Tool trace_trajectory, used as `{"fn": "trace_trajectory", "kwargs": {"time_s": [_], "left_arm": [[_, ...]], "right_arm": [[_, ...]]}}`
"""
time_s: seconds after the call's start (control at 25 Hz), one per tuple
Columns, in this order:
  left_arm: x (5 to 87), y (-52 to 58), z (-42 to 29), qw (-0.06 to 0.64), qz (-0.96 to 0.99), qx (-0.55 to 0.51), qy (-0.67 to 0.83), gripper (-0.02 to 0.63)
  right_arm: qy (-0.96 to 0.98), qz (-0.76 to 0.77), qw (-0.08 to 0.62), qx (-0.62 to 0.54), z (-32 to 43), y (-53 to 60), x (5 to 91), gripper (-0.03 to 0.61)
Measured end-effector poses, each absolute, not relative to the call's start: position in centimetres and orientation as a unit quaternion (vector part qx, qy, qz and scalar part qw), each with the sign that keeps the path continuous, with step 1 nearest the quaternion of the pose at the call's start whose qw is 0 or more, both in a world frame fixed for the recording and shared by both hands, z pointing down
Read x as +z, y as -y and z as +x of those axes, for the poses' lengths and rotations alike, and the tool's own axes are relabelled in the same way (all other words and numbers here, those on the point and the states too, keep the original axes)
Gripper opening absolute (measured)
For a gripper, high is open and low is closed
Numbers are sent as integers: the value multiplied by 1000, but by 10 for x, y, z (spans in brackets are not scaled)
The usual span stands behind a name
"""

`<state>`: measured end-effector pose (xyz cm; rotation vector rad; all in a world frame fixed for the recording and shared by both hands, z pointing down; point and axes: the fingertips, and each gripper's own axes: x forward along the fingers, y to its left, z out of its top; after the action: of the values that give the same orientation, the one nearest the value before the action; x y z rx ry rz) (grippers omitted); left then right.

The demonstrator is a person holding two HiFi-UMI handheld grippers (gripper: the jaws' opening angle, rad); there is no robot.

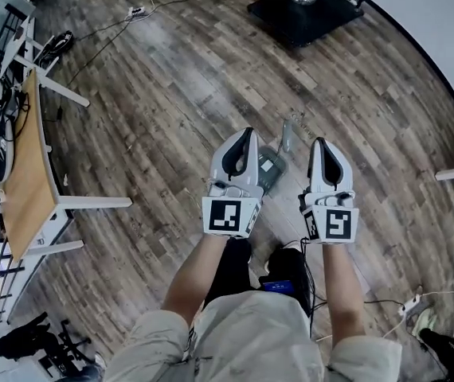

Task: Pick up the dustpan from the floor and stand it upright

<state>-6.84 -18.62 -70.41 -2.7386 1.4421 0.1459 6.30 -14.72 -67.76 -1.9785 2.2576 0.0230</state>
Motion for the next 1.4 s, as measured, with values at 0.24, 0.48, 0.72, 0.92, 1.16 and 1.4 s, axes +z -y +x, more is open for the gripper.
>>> {"fn": "trace_trajectory", "kwargs": {"time_s": [0.24, 0.48, 0.72, 0.92, 1.16, 1.4], "left_arm": [[-986, 60, -81, -12, -885, 62, -462, 20], [-1075, -81, -103, -3, -890, 55, -454, 20], [-1103, -147, -126, 12, -890, 57, -451, 20], [-1109, -175, -128, 25, -890, 53, -452, 20], [-1121, -178, -131, 32, -888, 54, -456, 20], [-1105, -178, -97, 34, -886, 54, -459, 20]], "right_arm": [[-749, -659, 67, 17, 60, 22, -967, 5], [-752, -656, 68, 21, 35, -114, -1067, 5], [-763, -643, 60, 15, 14, -185, -1088, 6], [-762, -644, 65, 16, 14, -213, -1094, 6], [-765, -639, 71, 34, 9, -215, -1112, 5], [-769, -635, 68, 36, 39, -215, -1093, 5]]}}
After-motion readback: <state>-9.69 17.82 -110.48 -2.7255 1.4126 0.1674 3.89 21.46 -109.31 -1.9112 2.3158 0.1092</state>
